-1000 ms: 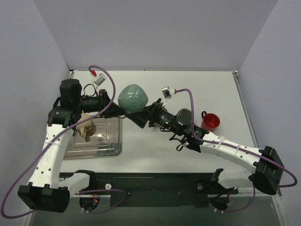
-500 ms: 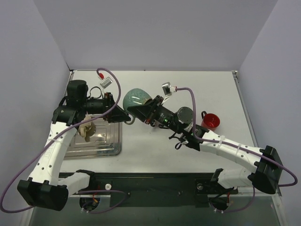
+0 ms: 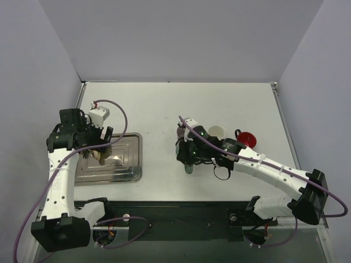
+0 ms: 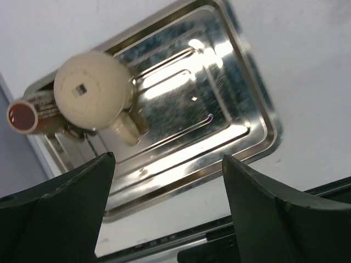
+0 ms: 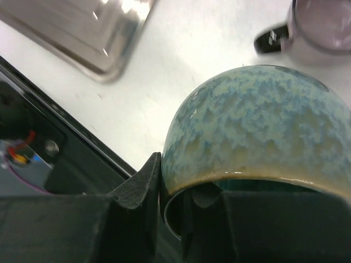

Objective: Turn the mug right side up

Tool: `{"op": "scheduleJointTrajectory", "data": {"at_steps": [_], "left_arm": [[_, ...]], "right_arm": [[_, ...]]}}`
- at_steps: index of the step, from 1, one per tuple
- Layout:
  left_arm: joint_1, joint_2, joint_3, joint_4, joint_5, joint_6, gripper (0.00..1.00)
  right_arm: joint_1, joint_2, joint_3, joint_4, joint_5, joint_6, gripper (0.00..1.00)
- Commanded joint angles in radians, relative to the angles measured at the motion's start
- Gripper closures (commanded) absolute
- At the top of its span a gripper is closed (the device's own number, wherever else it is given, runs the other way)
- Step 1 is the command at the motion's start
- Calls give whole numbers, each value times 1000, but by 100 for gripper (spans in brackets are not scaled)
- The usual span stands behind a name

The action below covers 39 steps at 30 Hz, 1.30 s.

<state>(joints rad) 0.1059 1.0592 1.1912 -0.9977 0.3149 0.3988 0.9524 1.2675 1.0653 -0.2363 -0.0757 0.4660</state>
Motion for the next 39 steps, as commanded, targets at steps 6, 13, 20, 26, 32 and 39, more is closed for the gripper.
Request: {"op": "scheduleJointTrajectory", "data": {"at_steps": [6,13,20,26,32,39], "left_arm": [[179,22,-215,169,-165,100,10],[190,47,-352,361,-145,-5,10],[189,82,-419,475,-177,-70,9],[183,76,-469,597,-165,-106,9],[184,159,-458,651,-192,-103,21],[186,257,-456,726,-217,-68,35]], "right_arm": [[45,142,-151,-6,-13,-3,100],[14,262,-171,91,-61,17,100],[25,241,-117,16,-3,0,51],[68,129,-38,-129,166,-47,29],[68,26,-28,-170,257,-69,29],[68,-19,21,-195,306,-72,29]]}}
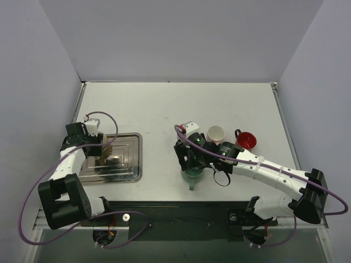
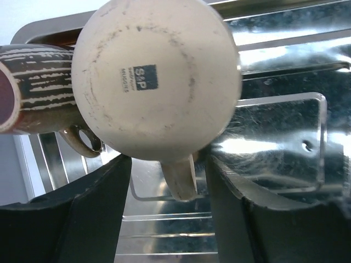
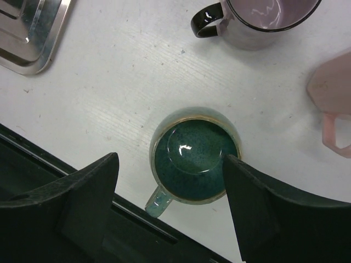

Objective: Turn the mug right side up

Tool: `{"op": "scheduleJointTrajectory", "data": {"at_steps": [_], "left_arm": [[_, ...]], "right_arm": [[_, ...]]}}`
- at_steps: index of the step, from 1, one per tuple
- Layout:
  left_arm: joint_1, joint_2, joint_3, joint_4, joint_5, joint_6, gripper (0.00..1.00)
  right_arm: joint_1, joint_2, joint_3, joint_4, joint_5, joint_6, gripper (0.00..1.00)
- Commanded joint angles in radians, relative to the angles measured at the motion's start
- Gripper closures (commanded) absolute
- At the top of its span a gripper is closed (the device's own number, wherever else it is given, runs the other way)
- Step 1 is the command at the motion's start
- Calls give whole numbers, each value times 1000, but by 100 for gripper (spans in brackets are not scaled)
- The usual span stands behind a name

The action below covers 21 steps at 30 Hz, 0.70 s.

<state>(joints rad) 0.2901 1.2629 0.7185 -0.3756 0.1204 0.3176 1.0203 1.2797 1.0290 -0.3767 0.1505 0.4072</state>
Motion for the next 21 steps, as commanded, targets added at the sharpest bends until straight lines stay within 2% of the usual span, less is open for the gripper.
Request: {"op": "scheduleJointTrajectory", "data": {"at_steps": [1,7,8,9,15,19,21], "left_arm": [[3,68,19,119,-24,17,43],[6,96,13,127,47,55,79],[7,92,10,130,57,64,94],[12,84,6,130,100,81,100],[18,-12,15,2,290,153,100],[17,-98,113,-172,481,146,100],[12,-118,186,-267,585,129,100]], "right_arm": [[1,-37,62,-56,87,-11,29],[15,-62,68,-70,116,2,29],[17,-65,65,-70,124,4,29],[17,-72,63,-74,130,5,29],[21,-114,40,-77,146,8,29],[29,-175,13,-51,169,-1,29],[37,-213,-15,16,132,-13,28]]}}
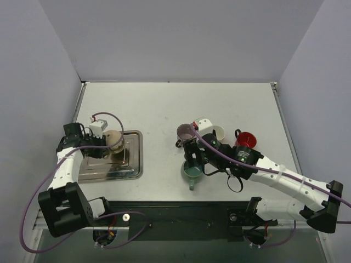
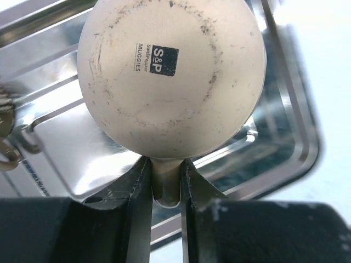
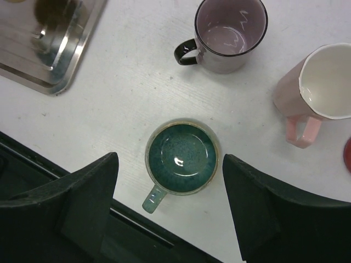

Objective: Turn the mug right side up

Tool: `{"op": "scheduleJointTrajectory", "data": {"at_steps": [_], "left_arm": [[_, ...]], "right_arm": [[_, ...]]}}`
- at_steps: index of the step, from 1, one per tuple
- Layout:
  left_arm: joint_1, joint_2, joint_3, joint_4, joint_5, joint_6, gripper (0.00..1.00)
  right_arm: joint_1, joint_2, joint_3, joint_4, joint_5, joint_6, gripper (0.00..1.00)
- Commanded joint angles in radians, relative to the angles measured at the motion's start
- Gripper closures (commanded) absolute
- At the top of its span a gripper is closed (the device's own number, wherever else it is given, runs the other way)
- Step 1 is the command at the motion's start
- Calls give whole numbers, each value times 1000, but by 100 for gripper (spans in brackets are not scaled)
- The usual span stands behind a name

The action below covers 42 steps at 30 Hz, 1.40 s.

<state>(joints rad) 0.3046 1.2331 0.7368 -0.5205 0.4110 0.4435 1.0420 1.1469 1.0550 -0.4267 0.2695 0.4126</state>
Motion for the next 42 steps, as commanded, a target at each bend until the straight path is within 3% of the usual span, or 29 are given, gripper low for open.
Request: {"op": "scheduleJointTrajectory", "data": {"at_steps": [1,4,6,8,12,17,21,25,28,30,31,32,33,34,35,36,39,42], "left_arm": [[-15,-84,224,-183,348,-11,100],[-33,-60,329,-326,454,-32,100],[-47,-44,422,-392,582,-54,100],[-77,-41,491,-436,649,-91,100],[-175,-73,593,-443,755,-216,100],[-283,-136,604,-327,785,-414,100],[-295,-195,541,-115,874,-639,100],[-383,-244,449,121,890,-824,100],[-401,-256,446,120,867,-830,100],[-404,-247,447,96,858,-809,100],[-404,-236,455,55,842,-798,100],[-403,-231,467,16,821,-733,100],[-401,-215,511,-127,751,-598,93],[-401,-204,538,-207,697,-524,49],[-404,-193,585,-336,536,-399,35],[-404,-192,593,-366,464,-356,21],[-400,-228,547,-392,40,-246,15],[-392,-274,428,-336,-241,-158,14]], "right_arm": [[15,-105,-53,136,-5,-24,27],[23,-141,-131,336,-100,-11,25],[24,-144,-187,559,-182,17,21],[27,-112,-201,812,-261,49,20],[33,-29,-175,1124,-357,129,13],[35,36,-87,1254,-342,160,11],[29,79,-33,1255,-334,196,13],[15,112,-9,1319,-368,252,18],[6,137,19,1364,-413,299,30],[3,168,43,1393,-450,319,62],[3,172,52,1396,-458,331,92],[-3,174,56,1384,-467,334,100],[-8,163,57,1346,-467,322,100],[-16,154,57,1301,-455,302,100],[-19,122,57,1196,-437,252,100],[-23,108,75,1109,-399,217,100],[-20,54,198,570,-276,-5,100],[-42,43,253,208,-91,-84,100]]}}
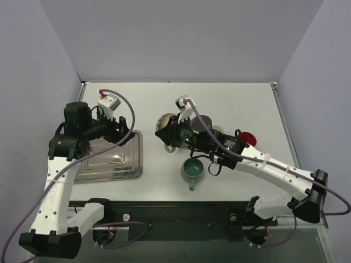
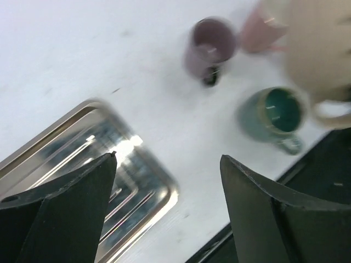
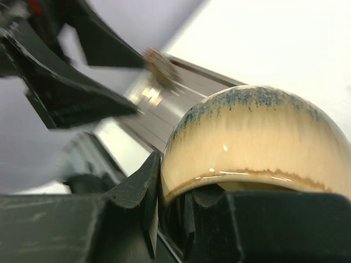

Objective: Turn the mug right side up

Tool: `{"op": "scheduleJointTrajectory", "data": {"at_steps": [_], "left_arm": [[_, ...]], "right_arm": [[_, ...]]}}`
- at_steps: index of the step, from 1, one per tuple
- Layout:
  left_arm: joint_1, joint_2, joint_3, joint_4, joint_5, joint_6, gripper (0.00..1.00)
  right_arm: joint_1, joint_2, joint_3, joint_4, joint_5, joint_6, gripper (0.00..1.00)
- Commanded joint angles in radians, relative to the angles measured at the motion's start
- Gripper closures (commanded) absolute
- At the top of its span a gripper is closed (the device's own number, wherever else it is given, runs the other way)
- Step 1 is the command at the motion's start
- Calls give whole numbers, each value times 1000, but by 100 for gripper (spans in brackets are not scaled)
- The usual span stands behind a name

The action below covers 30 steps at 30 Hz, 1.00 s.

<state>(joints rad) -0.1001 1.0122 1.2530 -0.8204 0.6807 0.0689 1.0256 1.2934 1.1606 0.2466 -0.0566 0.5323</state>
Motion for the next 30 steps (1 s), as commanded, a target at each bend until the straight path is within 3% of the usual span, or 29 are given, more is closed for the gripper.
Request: {"op": "scheduleJointTrajectory", "data": {"at_steps": [1,4,5,7,14,23,25,27,30], "left_arm": [[14,-63,-107,-28,-561,254,13],[86,-37,-191,-11,-670,302,12],[95,-18,-204,-6,-672,321,11],[216,14,-239,26,-673,338,10],[471,140,-302,164,-615,391,9],[595,281,-337,305,-606,397,9],[606,318,-328,314,-589,401,9],[606,350,-328,329,-557,410,9],[605,394,-325,345,-512,407,11]], "right_arm": [[-41,-100,151,-586,257,-209,100],[-149,-115,73,-777,238,-186,100],[-191,-124,-2,-786,238,-167,100],[-246,-157,-120,-782,227,-149,100],[-423,-195,-429,-592,64,-100,100],[-472,-54,-535,-434,-118,-66,100],[-478,-48,-539,-432,-126,-64,91],[-481,-57,-533,-447,-132,-64,65],[-480,-85,-492,-512,-77,-74,49]]}}
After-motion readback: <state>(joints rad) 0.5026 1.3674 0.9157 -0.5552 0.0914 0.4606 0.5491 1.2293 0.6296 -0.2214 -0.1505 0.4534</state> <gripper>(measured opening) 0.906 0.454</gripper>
